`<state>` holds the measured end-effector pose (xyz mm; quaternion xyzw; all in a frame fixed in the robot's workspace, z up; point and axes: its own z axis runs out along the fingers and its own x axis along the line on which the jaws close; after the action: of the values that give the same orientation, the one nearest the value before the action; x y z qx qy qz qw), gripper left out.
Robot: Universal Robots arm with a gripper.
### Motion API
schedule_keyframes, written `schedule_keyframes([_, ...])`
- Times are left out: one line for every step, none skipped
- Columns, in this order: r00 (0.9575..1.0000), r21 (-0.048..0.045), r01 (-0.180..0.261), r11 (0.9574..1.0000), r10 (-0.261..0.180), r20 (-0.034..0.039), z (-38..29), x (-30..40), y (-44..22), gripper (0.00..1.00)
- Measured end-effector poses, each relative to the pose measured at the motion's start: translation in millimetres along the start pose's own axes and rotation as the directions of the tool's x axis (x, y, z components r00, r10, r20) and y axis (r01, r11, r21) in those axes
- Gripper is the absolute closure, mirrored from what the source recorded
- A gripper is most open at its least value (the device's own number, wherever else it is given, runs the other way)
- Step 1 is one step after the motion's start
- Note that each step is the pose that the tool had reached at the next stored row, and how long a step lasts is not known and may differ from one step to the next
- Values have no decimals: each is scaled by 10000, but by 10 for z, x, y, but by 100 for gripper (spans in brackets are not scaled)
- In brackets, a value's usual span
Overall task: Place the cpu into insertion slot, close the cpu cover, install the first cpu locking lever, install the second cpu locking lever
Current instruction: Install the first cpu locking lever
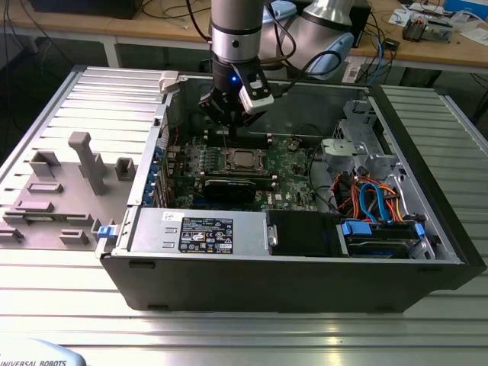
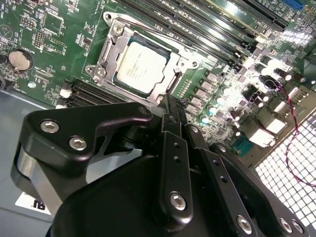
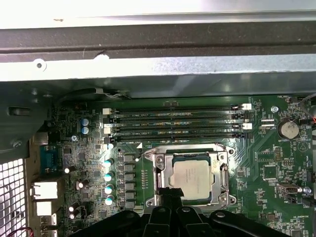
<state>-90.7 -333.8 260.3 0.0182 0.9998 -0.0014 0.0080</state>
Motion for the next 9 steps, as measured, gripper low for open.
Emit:
schedule_keyframes([10000, 0, 5, 10000, -5, -1, 0, 40, -1, 89])
schedule_keyframes([10000, 1, 8, 10000, -8, -1, 0, 81, -3, 89])
schedule_keyframes([10000, 0, 11, 10000, -11, 0, 2, 113, -4, 89])
schedule_keyframes([10000, 0, 20, 10000, -20, 0, 3, 129, -5, 89])
schedule_keyframes([10000, -1, 60, 10000, -60, 0, 6, 168, -6, 89])
schedule_keyframes([9999, -1, 110, 9999, -110, 0, 9, 209, -8, 89])
schedule_keyframes([9999, -2, 137, 9999, -137, 0, 11, 247, -9, 89])
schedule_keyframes([9999, -3, 154, 9999, -154, 0, 12, 275, -9, 89])
schedule_keyframes([9999, -2, 165, 9999, -165, 0, 12, 297, -10, 89])
